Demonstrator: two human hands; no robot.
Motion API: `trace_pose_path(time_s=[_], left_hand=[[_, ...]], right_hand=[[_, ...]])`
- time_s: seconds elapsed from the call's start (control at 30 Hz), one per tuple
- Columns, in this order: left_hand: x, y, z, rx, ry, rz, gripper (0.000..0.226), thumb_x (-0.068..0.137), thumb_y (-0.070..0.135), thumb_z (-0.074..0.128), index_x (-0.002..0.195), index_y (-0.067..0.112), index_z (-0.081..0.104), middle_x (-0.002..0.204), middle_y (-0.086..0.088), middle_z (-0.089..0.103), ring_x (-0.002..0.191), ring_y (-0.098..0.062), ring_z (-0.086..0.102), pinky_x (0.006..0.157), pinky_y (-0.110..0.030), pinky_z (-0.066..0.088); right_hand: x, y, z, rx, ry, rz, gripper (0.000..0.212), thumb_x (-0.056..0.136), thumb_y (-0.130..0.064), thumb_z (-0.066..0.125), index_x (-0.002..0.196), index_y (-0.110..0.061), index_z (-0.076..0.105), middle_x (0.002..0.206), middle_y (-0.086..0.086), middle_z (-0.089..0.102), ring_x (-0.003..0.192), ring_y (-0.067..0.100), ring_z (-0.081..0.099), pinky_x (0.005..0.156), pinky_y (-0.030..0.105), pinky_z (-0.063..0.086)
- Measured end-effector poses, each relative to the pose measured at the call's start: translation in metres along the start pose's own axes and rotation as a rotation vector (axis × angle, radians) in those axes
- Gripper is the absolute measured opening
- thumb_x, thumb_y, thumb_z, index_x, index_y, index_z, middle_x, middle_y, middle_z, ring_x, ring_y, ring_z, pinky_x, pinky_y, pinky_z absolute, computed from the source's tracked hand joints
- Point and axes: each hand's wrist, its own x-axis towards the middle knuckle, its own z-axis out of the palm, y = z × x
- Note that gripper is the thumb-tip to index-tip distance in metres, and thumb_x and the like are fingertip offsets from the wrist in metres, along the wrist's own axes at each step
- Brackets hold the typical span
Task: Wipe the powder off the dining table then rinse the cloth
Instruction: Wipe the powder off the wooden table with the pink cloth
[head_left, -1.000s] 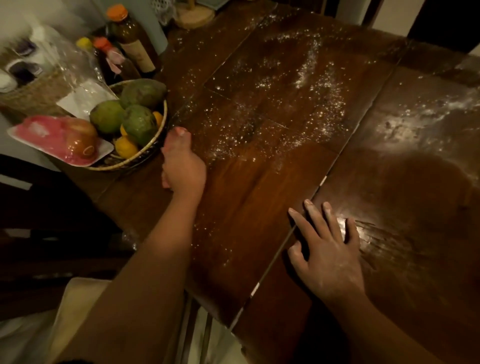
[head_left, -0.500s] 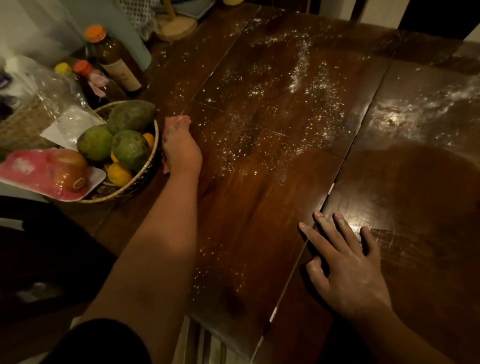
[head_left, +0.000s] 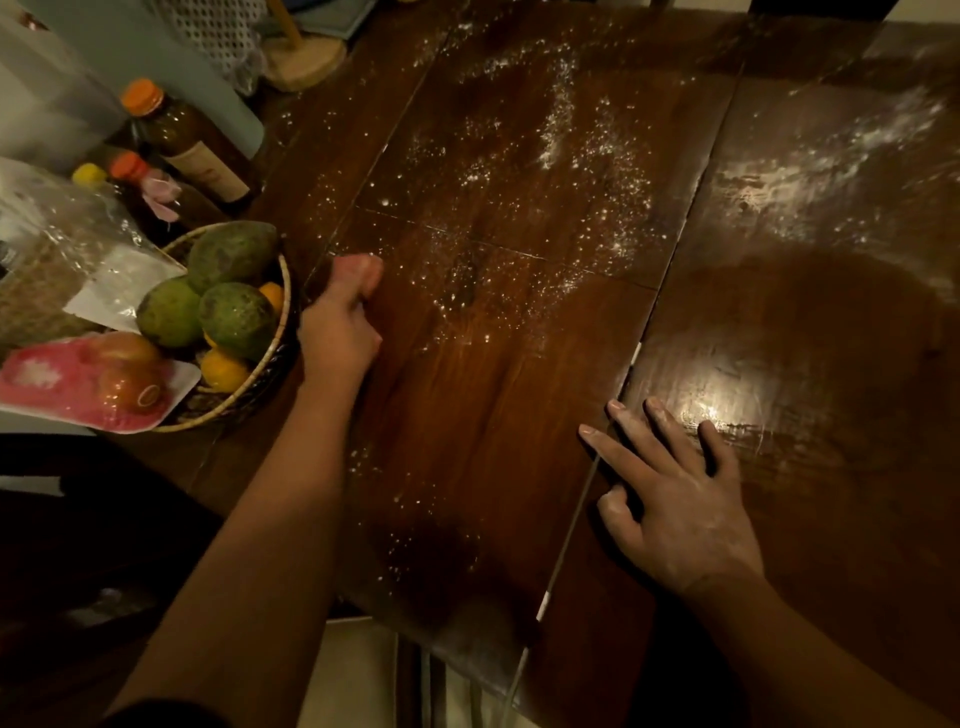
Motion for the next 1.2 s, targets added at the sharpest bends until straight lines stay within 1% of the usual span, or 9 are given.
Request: trace_pose_path(time_s=[0.13,0.27,0.4,0.6,0.7,0.87,0.97,1.03,1.2], left_hand=[[0.007,0.045,0.030,0.013,0.137,-0.046,0.044,0.101,0.011,0.042,0.135,0.035,0.056,0.142,-0.001,0.053,0.123,-0.022,0.055,0.106,-0.044,0.046],[-0.071,0.067,0.044,-0.067,-0.142,0.284,0.055,0.095,0.003,0.051,0.129,0.047,0.054,0.132,0.004,0.063,0.116,-0.021,0.062,0.103,-0.044,0.051],[-0.109,0.042,0.022,-0.109,-0.306,0.477,0.075,0.078,-0.021,0.048,0.127,0.034,0.061,0.132,0.016,0.059,0.129,0.006,0.048,0.120,-0.033,0.032],[0.001,0.036,0.025,-0.077,0.080,-0.015,0.054,0.096,0.002,0.046,0.132,0.040,0.058,0.133,0.002,0.061,0.113,-0.019,0.062,0.090,-0.044,0.057],[0.011,0.084,0.053,-0.033,0.184,-0.055,0.044,0.095,-0.001,0.047,0.126,0.025,0.064,0.135,-0.002,0.056,0.114,-0.015,0.058,0.087,-0.023,0.055],[-0.059,0.122,0.083,-0.082,-0.186,0.386,0.070,0.081,-0.015,0.046,0.127,0.034,0.064,0.139,0.010,0.058,0.125,-0.012,0.055,0.109,-0.046,0.045],[-0.076,0.094,0.056,-0.129,-0.456,0.597,0.070,0.075,-0.019,0.049,0.120,0.030,0.068,0.134,0.007,0.063,0.133,-0.004,0.048,0.123,-0.038,0.023],[-0.064,0.074,0.036,-0.193,-0.487,0.537,0.066,0.077,-0.021,0.050,0.113,0.031,0.072,0.129,0.009,0.066,0.131,-0.003,0.051,0.124,-0.035,0.023],[0.006,0.083,0.046,-0.140,-0.015,-0.009,0.051,0.096,0.002,0.048,0.131,0.038,0.058,0.135,0.001,0.057,0.112,-0.015,0.061,0.093,-0.033,0.056]], right_hand=[[0.002,0.000,0.001,0.025,0.031,0.045,0.065,0.089,-0.045,0.033,0.153,-0.042,0.030,0.166,-0.007,0.020,0.154,0.013,0.014,0.122,0.055,0.011],[0.003,-0.001,0.001,0.039,0.043,0.059,0.064,0.088,-0.044,0.035,0.152,-0.043,0.032,0.166,-0.008,0.020,0.154,0.011,0.014,0.122,0.054,0.012],[0.003,-0.001,0.001,0.055,0.051,0.064,0.063,0.088,-0.044,0.035,0.151,-0.044,0.034,0.165,-0.010,0.021,0.154,0.009,0.013,0.121,0.053,0.012],[0.003,-0.001,0.002,0.054,0.072,0.070,0.062,0.088,-0.042,0.038,0.150,-0.044,0.036,0.165,-0.010,0.023,0.153,0.009,0.015,0.121,0.052,0.012],[0.002,0.000,0.003,0.046,0.079,0.065,0.062,0.088,-0.042,0.038,0.150,-0.044,0.035,0.165,-0.009,0.023,0.153,0.009,0.015,0.121,0.052,0.012],[0.004,0.000,0.005,0.001,0.109,0.148,0.066,0.088,-0.046,0.039,0.154,-0.040,0.031,0.168,0.002,0.014,0.155,0.018,0.010,0.122,0.051,0.007],[0.005,-0.001,0.004,-0.003,0.120,0.154,0.067,0.088,-0.045,0.040,0.154,-0.039,0.032,0.167,0.003,0.016,0.155,0.019,0.010,0.122,0.052,0.007],[0.004,-0.001,0.004,-0.004,0.123,0.151,0.066,0.088,-0.045,0.039,0.154,-0.038,0.032,0.167,0.003,0.016,0.155,0.020,0.010,0.121,0.051,0.006],[0.006,-0.001,0.005,-0.003,0.126,0.170,0.065,0.089,-0.046,0.036,0.153,-0.042,0.030,0.167,0.000,0.015,0.155,0.018,0.009,0.122,0.052,0.009]])
